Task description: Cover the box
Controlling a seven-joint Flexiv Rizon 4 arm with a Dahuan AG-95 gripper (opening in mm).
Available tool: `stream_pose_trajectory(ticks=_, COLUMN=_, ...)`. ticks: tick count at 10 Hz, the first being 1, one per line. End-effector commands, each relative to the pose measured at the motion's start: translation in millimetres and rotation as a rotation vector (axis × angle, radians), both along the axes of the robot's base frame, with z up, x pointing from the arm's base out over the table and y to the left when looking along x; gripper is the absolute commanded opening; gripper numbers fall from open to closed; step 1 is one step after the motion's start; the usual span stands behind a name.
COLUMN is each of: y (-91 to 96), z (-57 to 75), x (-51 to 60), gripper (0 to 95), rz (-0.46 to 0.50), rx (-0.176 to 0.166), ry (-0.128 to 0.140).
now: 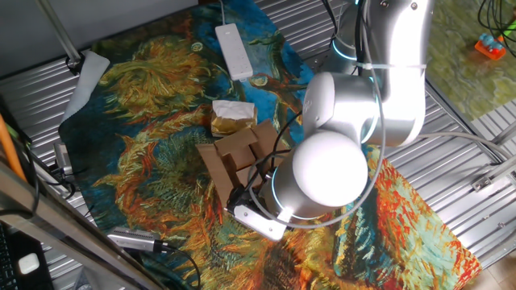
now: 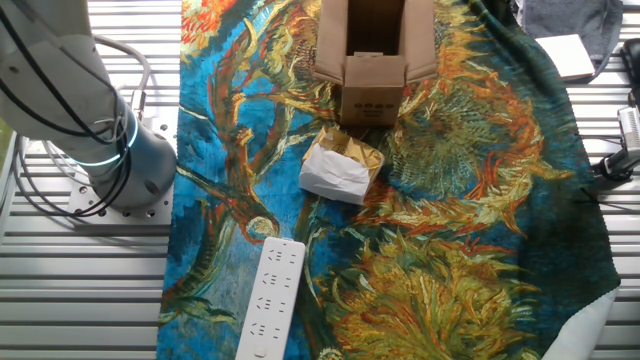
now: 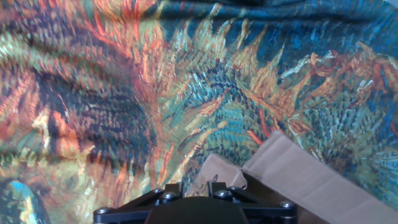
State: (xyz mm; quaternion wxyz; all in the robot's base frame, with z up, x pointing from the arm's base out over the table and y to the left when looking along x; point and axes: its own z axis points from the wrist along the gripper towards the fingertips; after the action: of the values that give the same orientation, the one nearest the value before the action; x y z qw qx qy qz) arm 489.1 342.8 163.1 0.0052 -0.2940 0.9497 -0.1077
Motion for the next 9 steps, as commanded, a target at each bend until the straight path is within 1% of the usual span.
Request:
stream_pose_trajectory(ticks=1, y=0.1, z=-0.2, x=0.0, gripper=19.0, rz=0.001, rx=0.0, ry=0.0)
stream_pose_trajectory(ticks=5, y=0.0, z=-0.7, x=0.1, gripper=19.0, rz=-0.001, rx=0.001, ry=0.003)
stream_pose_trajectory(ticks=6, y=0.0, z=-0.7, x=0.1, gripper=19.0, rz=-0.007, rx=0.008, ry=0.0)
stream_pose_trajectory(ticks=8, y=0.0, z=-0.7, x=0.1, gripper=19.0, rz=-0.024, rx=0.042, ry=-0.003)
stream_pose_trajectory(ticks=9, y=0.0, z=-0.7, x=0.1, gripper=19.0, rz=-0.051, rx=0.082, ry=0.002)
